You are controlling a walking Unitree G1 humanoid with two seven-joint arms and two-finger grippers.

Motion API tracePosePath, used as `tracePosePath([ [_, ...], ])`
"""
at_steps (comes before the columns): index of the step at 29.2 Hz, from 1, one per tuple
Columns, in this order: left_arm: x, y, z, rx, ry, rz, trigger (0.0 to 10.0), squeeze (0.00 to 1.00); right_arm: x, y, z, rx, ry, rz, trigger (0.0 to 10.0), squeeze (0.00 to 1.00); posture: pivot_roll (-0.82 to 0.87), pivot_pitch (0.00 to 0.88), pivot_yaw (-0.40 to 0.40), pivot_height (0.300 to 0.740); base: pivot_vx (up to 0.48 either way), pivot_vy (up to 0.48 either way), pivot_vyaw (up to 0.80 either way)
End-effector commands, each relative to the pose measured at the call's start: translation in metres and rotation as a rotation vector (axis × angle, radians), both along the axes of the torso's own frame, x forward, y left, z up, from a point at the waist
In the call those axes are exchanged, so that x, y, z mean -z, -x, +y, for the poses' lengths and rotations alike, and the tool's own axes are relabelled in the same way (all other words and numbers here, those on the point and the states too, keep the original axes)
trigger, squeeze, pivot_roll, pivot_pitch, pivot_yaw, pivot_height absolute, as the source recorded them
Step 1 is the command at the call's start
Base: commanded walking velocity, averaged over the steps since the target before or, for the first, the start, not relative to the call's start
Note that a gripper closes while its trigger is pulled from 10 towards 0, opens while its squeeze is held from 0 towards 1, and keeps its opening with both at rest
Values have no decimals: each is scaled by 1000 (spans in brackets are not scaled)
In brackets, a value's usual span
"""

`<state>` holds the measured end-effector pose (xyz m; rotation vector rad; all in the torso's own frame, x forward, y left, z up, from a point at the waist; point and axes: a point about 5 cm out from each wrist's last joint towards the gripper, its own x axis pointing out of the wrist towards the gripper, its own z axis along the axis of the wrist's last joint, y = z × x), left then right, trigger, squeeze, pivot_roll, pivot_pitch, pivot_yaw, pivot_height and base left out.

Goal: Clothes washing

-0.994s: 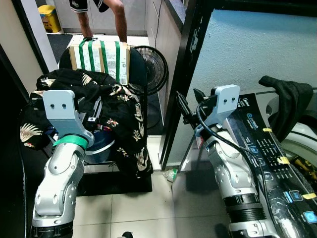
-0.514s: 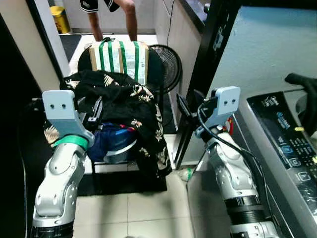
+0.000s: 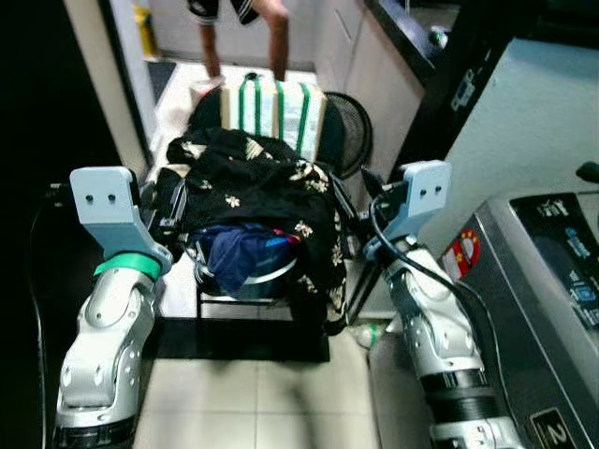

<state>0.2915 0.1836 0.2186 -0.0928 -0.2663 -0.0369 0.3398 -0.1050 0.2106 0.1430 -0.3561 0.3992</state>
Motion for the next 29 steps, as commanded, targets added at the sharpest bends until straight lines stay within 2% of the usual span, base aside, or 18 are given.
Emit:
tracePosePath([
  [1,18,-2,0,2,-10,69,10000,0,6,0,-5,25,13,28,10000,0,129,8,20,740,0,0,0],
  [6,39,-2,6,-36,-21,149,10000,0,14,1,-9,44,36,52,10000,0,132,14,19,740,0,0,0],
  [8,48,1,11,-66,-29,173,10000,0,28,5,-14,64,99,81,10000,0,127,22,19,740,0,0,0],
  [10,50,1,13,-74,-32,178,10000,0,31,6,-15,68,115,89,10000,0,127,22,19,740,0,0,0],
  [11,56,4,16,-80,-24,197,10000,0,48,9,-26,117,73,159,10000,0,127,31,12,740,0,0,0],
  [13,63,6,20,-94,-16,221,10000,0,58,11,-36,165,11,210,10000,0,128,32,10,740,0,0,0],
  [15,72,8,24,-114,-5,252,10000,0,64,13,-45,204,-44,236,10000,0,128,32,10,740,0,0,0],
  [17,74,9,25,-119,-2,258,10000,0,66,14,-46,213,-56,242,10000,0,128,32,10,740,0,0,0],
  [21,81,12,23,-110,-20,273,10000,0,68,16,-45,188,-40,243,10000,0,113,40,16,740,0,0,0],
  [23,78,13,17,-80,-30,245,10000,0,65,20,-35,122,-18,224,10000,0,115,42,17,740,0,0,800],
  [24,78,13,17,-80,-30,245,10000,0,65,20,-35,122,-18,224,10000,0,115,42,17,740,0,0,800],
  [25,74,13,14,-67,-29,226,10000,0,63,21,-26,84,-4,206,10000,0,115,43,19,740,315,0,800],
  [29,72,11,14,-62,-27,218,10000,0,61,21,-20,59,12,193,10000,0,115,43,21,740,351,0,800],
])
